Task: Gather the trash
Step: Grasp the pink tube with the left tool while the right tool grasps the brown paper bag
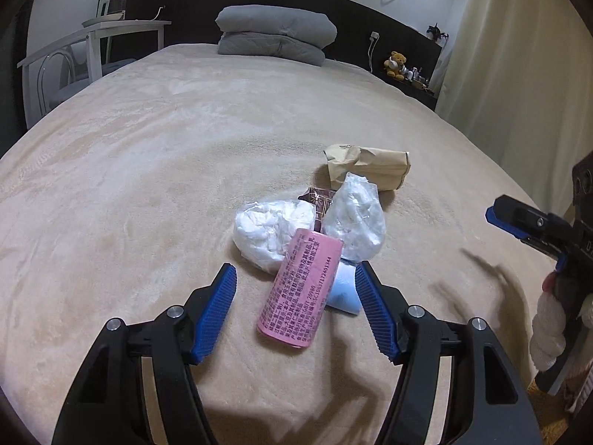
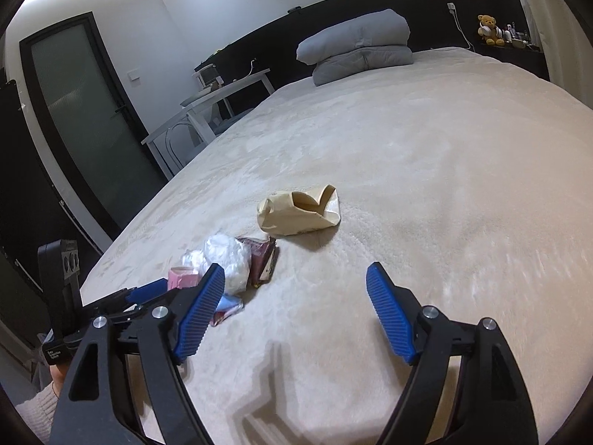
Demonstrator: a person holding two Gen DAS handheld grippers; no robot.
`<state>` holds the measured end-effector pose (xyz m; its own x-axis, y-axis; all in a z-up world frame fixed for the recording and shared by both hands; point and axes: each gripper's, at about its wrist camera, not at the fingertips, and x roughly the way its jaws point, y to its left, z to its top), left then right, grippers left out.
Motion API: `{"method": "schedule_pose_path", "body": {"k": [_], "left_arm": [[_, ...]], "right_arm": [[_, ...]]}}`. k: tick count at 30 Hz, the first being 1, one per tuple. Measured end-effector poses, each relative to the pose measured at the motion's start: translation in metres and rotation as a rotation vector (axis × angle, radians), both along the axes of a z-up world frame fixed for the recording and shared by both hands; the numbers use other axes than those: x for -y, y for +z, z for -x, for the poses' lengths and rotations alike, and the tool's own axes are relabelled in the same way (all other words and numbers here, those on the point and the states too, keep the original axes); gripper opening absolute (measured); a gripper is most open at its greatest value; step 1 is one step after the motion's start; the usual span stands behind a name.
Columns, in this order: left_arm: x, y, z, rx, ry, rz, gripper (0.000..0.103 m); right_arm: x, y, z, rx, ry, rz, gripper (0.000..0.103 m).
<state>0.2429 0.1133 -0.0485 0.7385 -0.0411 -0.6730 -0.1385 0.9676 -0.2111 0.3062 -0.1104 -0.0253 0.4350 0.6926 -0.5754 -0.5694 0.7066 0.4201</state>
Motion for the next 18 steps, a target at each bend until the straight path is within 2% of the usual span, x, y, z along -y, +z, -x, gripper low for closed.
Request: {"method": "schedule_pose_path", "body": {"k": [1, 2, 3, 4, 5, 10, 12, 18], "left_arm": [[-0.002, -0.001, -0.002, 0.001, -0.012, 0.011, 0.064], [-0.003, -0.002, -0.003, 0.004, -0.021, 0.016, 0.055], [-0.003, -0.003, -0.004, -0.001, -0.022, 0.011, 0.04], [-0.004, -0.005, -0.006, -0.011, -0.022, 0.012, 0.033], [-0.005, -0.006, -0.006, -0.018, -0.02, 0.014, 0.031], [-0.008, -0.001, -0.001, -0.01, -0.011, 0.018, 0.03], [-0.01, 0.001, 0.001, -0.002, -0.001, 0.019, 0.03], [-0.007, 0.003, 0.005, -0.008, -0.009, -0.001, 0.03]], "right_arm": [[-0.003, -0.002, -0.009, -0.008, 0.003, -0.001, 0.081], [-0.006, -0.005, -0.016, -0.013, 0.006, -0.001, 0.083], [-0.01, -0.007, -0.025, -0.023, 0.014, -0.005, 0.085], [-0.014, -0.009, -0.033, -0.033, 0.025, -0.01, 0.086], [-0.018, -0.011, -0.042, -0.045, 0.031, -0.012, 0.086], [-0.039, -0.027, -0.083, -0.121, 0.074, -0.012, 0.086], [-0.046, -0.035, -0.095, -0.147, 0.034, 0.051, 0.086], [-0.059, -0.046, -0.111, -0.193, 0.1, 0.003, 0.086]]}}
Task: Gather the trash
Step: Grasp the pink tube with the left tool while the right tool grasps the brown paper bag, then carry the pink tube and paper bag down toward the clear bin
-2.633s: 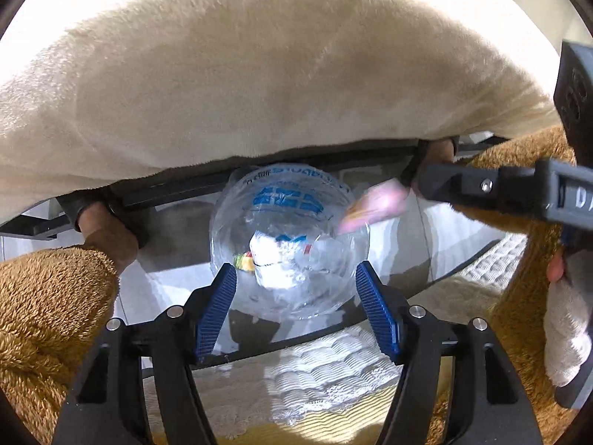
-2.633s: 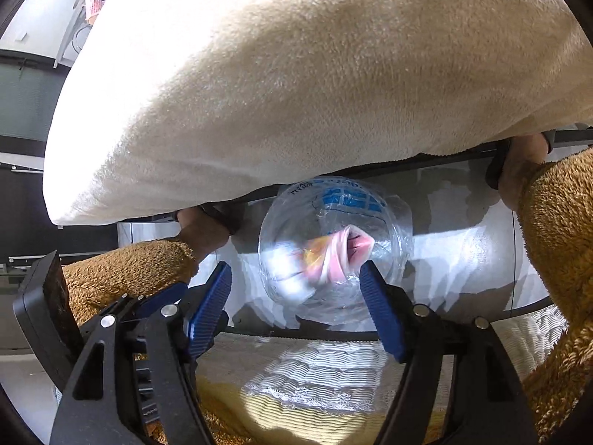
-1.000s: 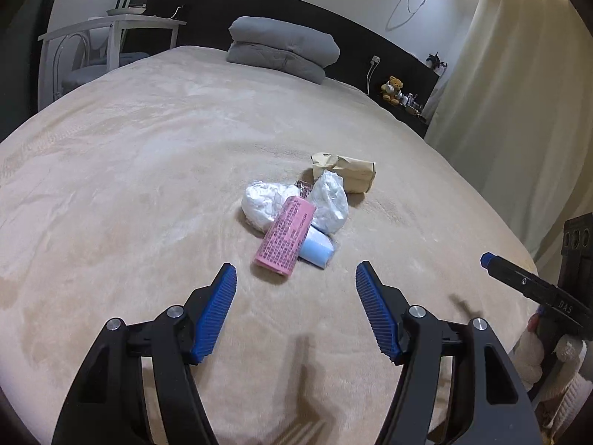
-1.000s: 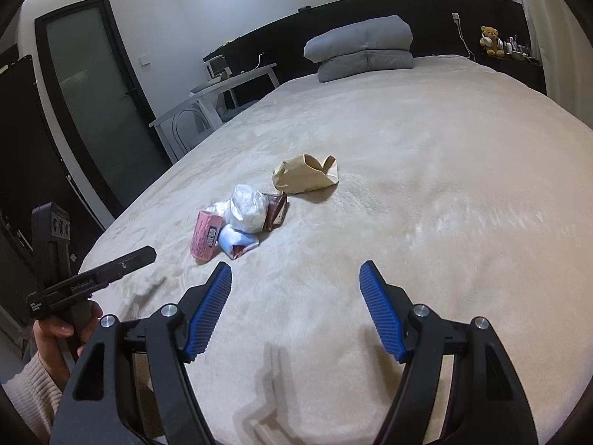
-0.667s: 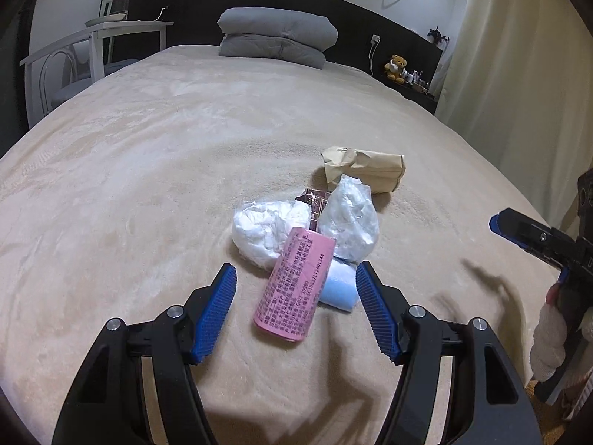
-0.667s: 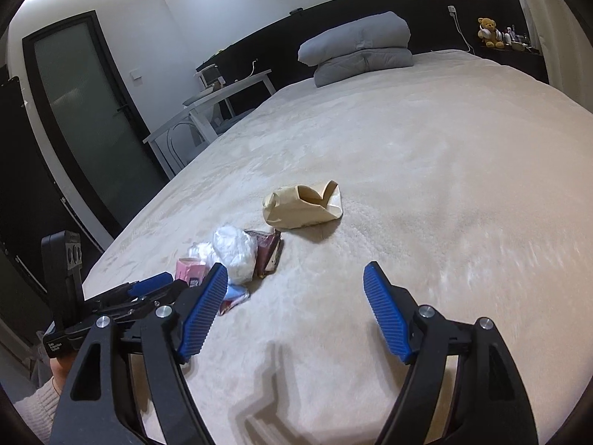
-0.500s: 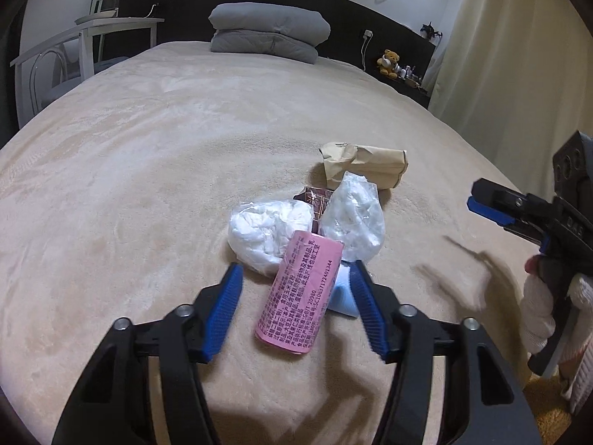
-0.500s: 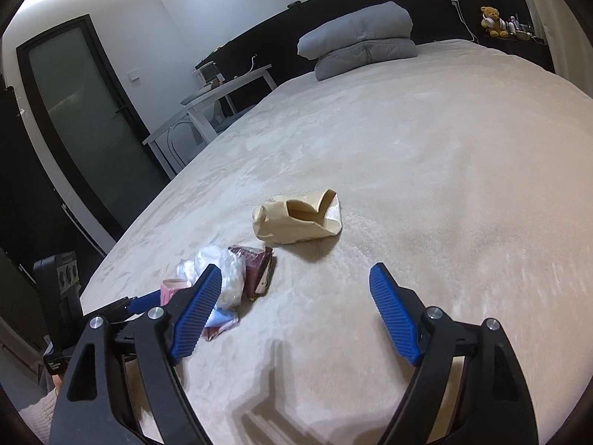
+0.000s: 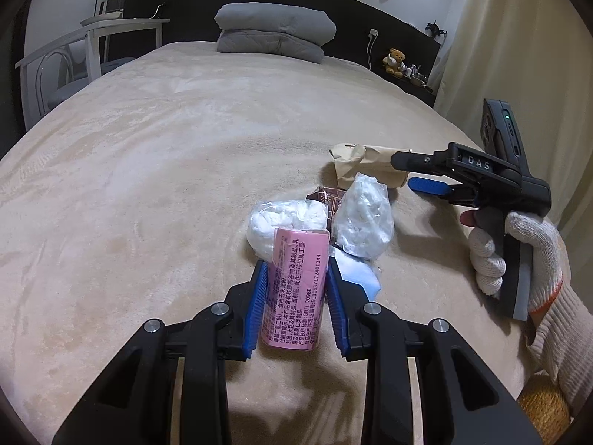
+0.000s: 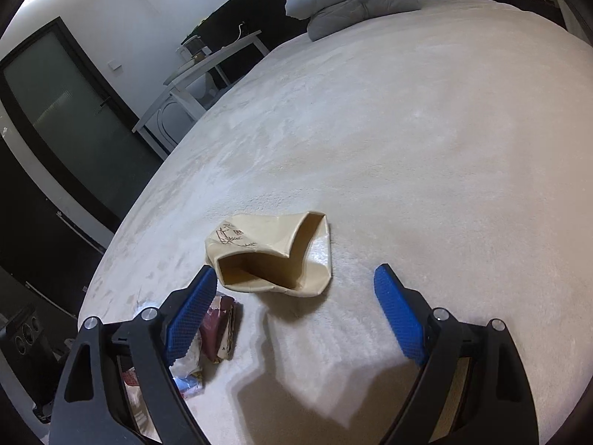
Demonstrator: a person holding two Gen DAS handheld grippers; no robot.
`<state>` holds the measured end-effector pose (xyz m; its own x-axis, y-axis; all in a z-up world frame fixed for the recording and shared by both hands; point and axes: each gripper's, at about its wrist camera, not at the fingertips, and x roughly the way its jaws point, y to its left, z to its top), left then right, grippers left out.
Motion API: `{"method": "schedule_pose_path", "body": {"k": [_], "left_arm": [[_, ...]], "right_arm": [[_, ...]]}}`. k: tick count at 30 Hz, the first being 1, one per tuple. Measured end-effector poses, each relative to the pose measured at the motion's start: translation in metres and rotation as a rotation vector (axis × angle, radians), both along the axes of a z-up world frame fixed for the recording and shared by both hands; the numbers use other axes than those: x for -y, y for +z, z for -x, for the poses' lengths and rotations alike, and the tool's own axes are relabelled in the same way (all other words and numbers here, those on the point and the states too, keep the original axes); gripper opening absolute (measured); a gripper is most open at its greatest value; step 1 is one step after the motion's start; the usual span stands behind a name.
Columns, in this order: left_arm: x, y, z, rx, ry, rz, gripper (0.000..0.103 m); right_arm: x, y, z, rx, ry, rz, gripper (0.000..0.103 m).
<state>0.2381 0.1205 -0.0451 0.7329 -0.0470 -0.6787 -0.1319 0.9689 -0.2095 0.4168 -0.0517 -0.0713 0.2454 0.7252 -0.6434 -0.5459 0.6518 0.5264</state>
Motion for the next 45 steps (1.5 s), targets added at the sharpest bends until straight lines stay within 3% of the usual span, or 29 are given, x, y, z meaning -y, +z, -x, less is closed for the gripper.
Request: {"method": "schedule_pose_path", "body": {"k": [7, 10, 12, 18, 25, 34, 40, 45], "left_arm": [[0.009, -0.001, 0.0, -0.006, -0.03, -0.004, 0.03], [0.01, -0.004, -0.004, -0.023, -0.035, -0.002, 0.03], [0.01, -0.004, -0.005, -0.023, -0.035, -0.003, 0.03], [0.011, -0.004, -0.007, -0.02, -0.033, -0.008, 0.03], [0.009, -0.001, -0.004, -0.01, -0.01, -0.019, 0.03], [0.012, 0.008, 0.007, 0.018, 0.017, -0.037, 0.03], [0.027, 0.017, 0.021, 0.037, 0.009, -0.043, 0.03], [0.041, 0.028, 0.037, 0.087, -0.002, -0.037, 0.03]], "right_arm": [[-0.016, -0.008, -0.017, -0.058, 0.08, -0.052, 0.087], [-0.025, -0.008, -0.014, -0.039, 0.12, -0.021, 0.087], [-0.023, -0.009, -0.009, -0.019, 0.117, -0.01, 0.074], [-0.007, -0.009, -0.009, -0.034, 0.107, -0.105, 0.071], [0.018, 0.005, 0.005, 0.009, 0.072, -0.196, 0.071], [0.045, 0.02, 0.048, 0.062, -0.069, -0.159, 0.071], [0.058, 0.042, 0.094, 0.175, -0.144, -0.005, 0.071], [0.077, 0.066, 0.142, 0.245, -0.188, 0.066, 0.071]]}}
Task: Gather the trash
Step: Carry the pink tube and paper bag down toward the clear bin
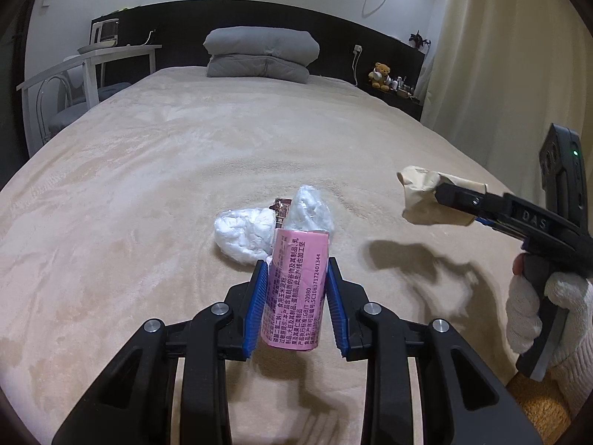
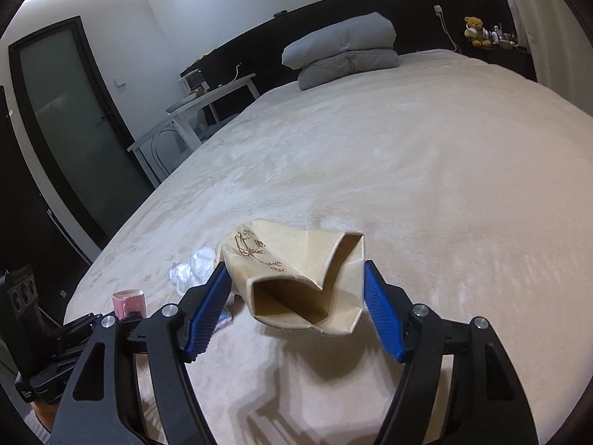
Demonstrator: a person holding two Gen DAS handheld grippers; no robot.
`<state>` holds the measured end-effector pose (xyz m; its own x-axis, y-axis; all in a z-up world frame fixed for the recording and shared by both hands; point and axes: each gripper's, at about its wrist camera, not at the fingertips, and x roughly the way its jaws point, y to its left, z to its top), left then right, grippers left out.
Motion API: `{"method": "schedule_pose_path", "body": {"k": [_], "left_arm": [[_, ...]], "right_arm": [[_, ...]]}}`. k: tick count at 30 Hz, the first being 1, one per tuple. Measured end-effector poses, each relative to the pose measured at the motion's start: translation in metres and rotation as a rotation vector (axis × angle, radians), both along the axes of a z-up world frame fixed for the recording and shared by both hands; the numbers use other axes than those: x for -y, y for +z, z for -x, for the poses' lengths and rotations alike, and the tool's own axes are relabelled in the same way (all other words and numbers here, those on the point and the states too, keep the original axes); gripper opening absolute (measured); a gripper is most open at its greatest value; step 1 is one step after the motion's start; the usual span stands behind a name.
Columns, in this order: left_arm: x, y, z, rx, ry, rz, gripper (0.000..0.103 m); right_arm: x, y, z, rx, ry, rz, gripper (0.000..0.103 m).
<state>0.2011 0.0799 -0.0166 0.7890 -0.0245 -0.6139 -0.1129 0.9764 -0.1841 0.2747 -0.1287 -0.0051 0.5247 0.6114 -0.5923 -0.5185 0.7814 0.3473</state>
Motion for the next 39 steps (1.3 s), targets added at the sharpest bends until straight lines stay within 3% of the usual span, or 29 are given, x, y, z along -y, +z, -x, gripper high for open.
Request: {"method": "schedule_pose_path", "body": {"k": [6, 14, 39], "left_arm": [[0.006, 0.006, 0.016, 0.023, 0.02, -0.016, 0.03], [0.021, 0.013, 0.052, 0.057, 0.03, -0.009, 0.03], [0.099, 0.009, 0.167, 0.107, -0.019, 0.01, 0.03]], "right_arm": [[0.017, 0.014, 0.066, 0.064, -0.022, 0.049, 0.071], [0.043, 0.015, 0.133, 0.051, -0.028, 0.017, 0.071], [0.088, 0.019, 0.239, 0.085, -0.018, 0.056, 0.071]]}}
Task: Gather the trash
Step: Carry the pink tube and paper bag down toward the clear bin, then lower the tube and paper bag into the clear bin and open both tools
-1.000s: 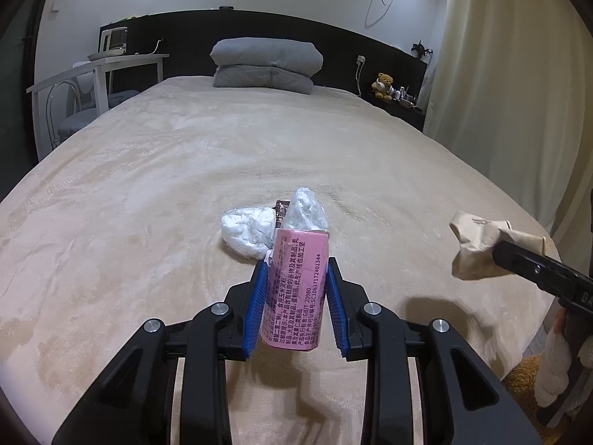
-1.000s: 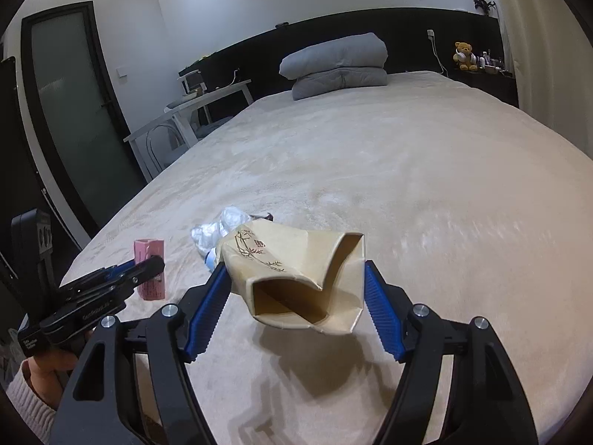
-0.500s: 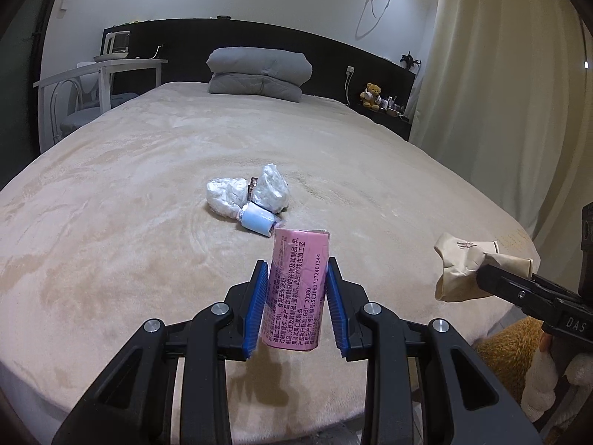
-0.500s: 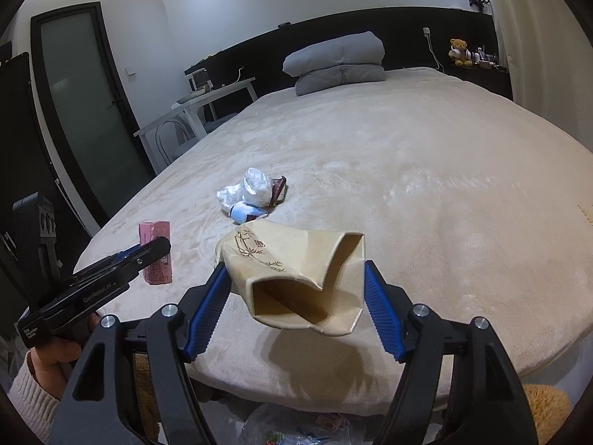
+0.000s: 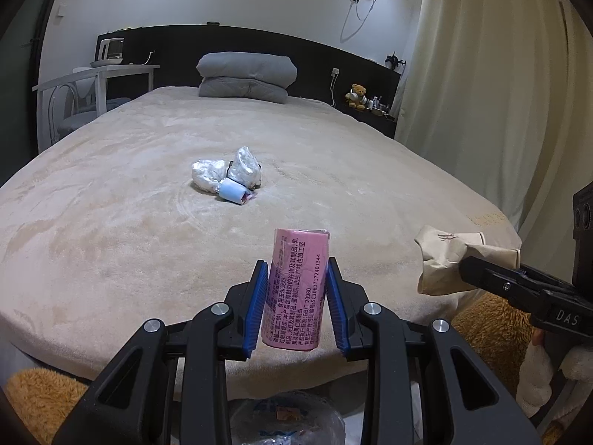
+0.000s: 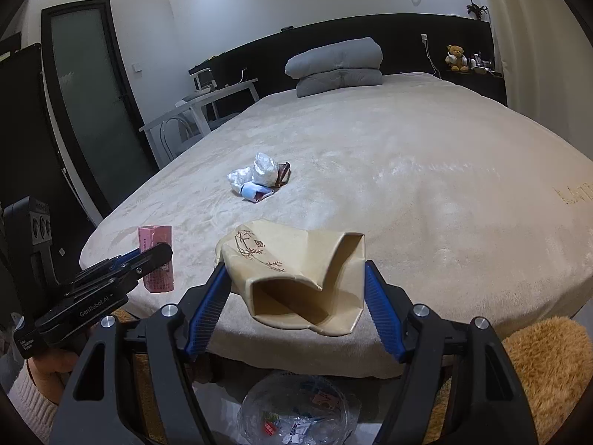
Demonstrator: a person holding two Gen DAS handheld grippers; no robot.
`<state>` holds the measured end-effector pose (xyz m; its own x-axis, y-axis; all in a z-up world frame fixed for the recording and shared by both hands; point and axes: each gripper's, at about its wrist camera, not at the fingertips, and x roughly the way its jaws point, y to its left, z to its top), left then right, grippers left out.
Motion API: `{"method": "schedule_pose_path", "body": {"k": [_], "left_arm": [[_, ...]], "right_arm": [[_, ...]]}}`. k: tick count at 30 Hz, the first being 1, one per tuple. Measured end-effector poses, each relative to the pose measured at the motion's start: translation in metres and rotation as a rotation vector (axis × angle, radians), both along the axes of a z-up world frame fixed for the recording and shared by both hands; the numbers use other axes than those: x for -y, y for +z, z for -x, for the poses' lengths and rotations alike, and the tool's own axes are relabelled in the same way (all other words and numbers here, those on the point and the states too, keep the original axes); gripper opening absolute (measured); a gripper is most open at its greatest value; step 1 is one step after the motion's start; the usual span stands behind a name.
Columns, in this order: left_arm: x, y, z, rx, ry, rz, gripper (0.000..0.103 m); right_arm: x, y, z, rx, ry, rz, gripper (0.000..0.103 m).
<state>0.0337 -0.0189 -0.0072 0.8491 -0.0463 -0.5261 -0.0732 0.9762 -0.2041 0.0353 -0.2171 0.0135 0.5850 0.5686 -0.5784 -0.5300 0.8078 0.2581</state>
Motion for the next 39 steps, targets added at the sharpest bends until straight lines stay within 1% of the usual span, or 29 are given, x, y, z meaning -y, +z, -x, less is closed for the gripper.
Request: {"method": "schedule_pose_path", "body": {"k": [4, 9, 10, 12, 18, 21, 27, 34, 39], "left_arm": [[0.008, -0.002, 0.01, -0.002, -0.008, 0.016, 0.03], [0.02, -0.006, 0.019, -0.007, -0.019, -0.015, 0.03], [0.021, -0.007, 0.02, -0.011, -0.019, -0.011, 0.03], [0.021, -0.011, 0.022, -0.021, -0.018, 0.005, 0.03], [0.025, -0.028, 0.033, -0.085, -0.017, 0.044, 0.03], [0.028, -0.038, 0.039, -0.119, -0.012, 0.08, 0.03], [0.036, -0.06, 0.041, -0.215, 0.008, 0.083, 0.03], [0.035, -0.094, 0.028, -0.373, 0.028, 0.101, 0.03], [0.028, -0.117, 0.02, -0.47, 0.046, 0.141, 0.031]], "right_arm": [[0.001, -0.002, 0.011, -0.01, 0.015, 0.001, 0.071], [0.001, -0.01, 0.022, -0.022, 0.02, 0.016, 0.071], [0.0, -0.013, 0.022, -0.033, 0.019, 0.024, 0.071], [-0.001, -0.018, 0.023, -0.055, 0.017, 0.04, 0.071], [-0.003, -0.033, 0.029, -0.106, 0.033, 0.086, 0.071], [-0.005, -0.042, 0.033, -0.132, 0.037, 0.108, 0.071], [-0.013, -0.064, 0.033, -0.196, 0.048, 0.173, 0.071], [-0.019, -0.094, 0.022, -0.331, 0.071, 0.223, 0.071], [-0.027, -0.114, 0.014, -0.419, 0.086, 0.259, 0.071]]}}
